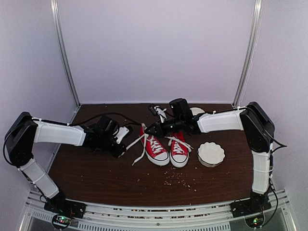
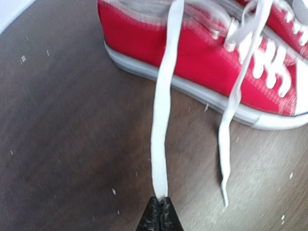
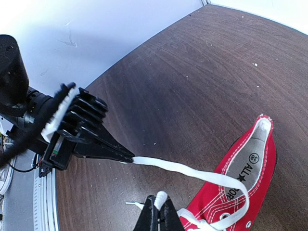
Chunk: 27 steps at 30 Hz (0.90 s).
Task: Tie the shoes
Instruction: Pick up the half-tied shoelace from the center of the board, then wrap the half-tied shoelace around a loop with the shoelace.
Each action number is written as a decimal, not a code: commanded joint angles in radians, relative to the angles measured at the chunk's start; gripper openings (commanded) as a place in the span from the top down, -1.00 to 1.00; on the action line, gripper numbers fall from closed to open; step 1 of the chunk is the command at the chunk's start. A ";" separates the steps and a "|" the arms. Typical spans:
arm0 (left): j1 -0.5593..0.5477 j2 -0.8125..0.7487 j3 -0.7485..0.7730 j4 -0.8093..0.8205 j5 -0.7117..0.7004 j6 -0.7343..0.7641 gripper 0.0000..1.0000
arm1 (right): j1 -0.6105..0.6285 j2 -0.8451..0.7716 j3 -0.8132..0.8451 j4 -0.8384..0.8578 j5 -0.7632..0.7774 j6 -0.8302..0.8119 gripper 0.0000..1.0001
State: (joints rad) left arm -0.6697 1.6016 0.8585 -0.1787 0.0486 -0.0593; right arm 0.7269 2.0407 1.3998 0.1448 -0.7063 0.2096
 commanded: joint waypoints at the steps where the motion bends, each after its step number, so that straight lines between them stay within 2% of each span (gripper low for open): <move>1: -0.021 -0.040 -0.046 0.275 0.051 -0.014 1.00 | 0.000 -0.027 0.005 0.000 0.011 -0.001 1.00; 6: -0.092 -0.083 -0.041 0.309 0.062 0.060 1.00 | -0.003 -0.033 0.011 0.008 0.016 0.011 1.00; 16: -0.194 -0.155 -0.061 0.368 0.197 0.102 1.00 | -0.019 -0.029 0.028 -0.010 0.045 0.017 1.00; 20: -0.229 -0.085 -0.021 0.379 0.223 0.128 1.00 | -0.021 -0.042 0.028 -0.007 0.033 0.023 1.00; 27: -0.250 0.146 0.148 0.366 0.275 0.155 1.00 | -0.024 -0.061 0.018 -0.035 0.030 0.005 1.00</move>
State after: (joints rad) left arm -0.9119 1.6634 0.9276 0.1524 0.2726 0.0650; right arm 0.7063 2.0384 1.4017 0.1207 -0.6792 0.2169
